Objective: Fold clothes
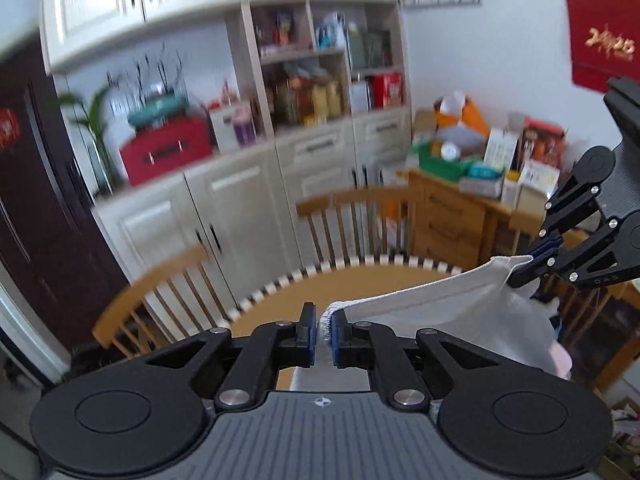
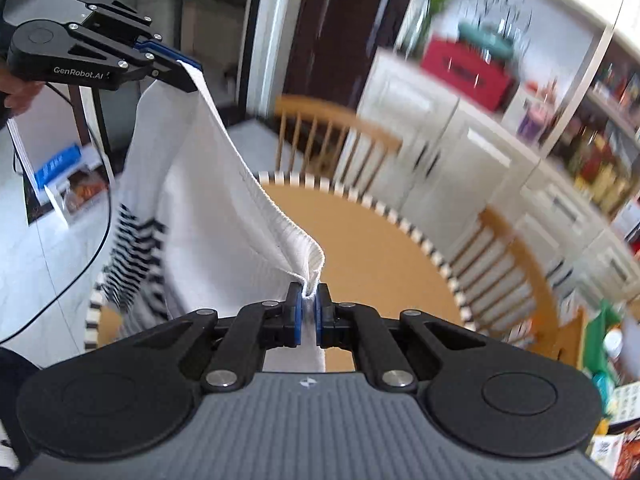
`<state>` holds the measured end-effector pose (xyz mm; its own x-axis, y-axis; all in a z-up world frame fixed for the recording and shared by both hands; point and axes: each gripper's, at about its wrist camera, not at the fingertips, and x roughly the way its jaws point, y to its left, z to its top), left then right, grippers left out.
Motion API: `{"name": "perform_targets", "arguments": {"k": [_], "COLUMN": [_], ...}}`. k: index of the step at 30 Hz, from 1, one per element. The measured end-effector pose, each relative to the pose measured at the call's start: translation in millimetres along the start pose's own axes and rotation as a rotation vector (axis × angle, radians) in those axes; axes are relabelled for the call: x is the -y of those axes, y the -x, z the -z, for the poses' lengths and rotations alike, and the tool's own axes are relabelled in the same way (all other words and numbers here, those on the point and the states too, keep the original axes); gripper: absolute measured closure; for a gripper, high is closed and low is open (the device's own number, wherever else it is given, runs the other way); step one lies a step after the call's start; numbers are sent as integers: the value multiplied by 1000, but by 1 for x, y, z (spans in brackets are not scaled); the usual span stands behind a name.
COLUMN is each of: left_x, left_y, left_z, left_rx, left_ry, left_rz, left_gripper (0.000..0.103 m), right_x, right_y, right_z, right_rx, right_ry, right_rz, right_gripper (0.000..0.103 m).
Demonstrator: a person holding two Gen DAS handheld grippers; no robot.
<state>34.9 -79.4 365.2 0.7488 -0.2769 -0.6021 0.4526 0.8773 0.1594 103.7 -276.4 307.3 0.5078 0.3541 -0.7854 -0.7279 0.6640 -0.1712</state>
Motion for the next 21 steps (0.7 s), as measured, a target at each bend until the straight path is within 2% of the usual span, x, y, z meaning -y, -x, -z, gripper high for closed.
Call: {"name": "perform_targets", "arguments": {"k": [6, 9, 14, 21], "left_x": [-19, -40, -63, -101], "left_y": [-97, -144, -207, -293], "left_z": [25, 37, 43, 58], "left_rx": [-117, -144, -157, -210], "left_ry": [23, 10, -26, 16], "left_rz": [51, 66, 59, 83], "left_gripper": [95, 95, 95, 95], "right_x": [15, 20, 34, 68], "right_y": [-100, -142, -193, -260], "right_z": [8, 11, 8, 0], "right_rx": [-122, -157, -207, -257], "right_ry": [-78, -86, -128, -173], "right_rz": [26, 43, 50, 79], "right_gripper": [97, 97, 97, 97]}}
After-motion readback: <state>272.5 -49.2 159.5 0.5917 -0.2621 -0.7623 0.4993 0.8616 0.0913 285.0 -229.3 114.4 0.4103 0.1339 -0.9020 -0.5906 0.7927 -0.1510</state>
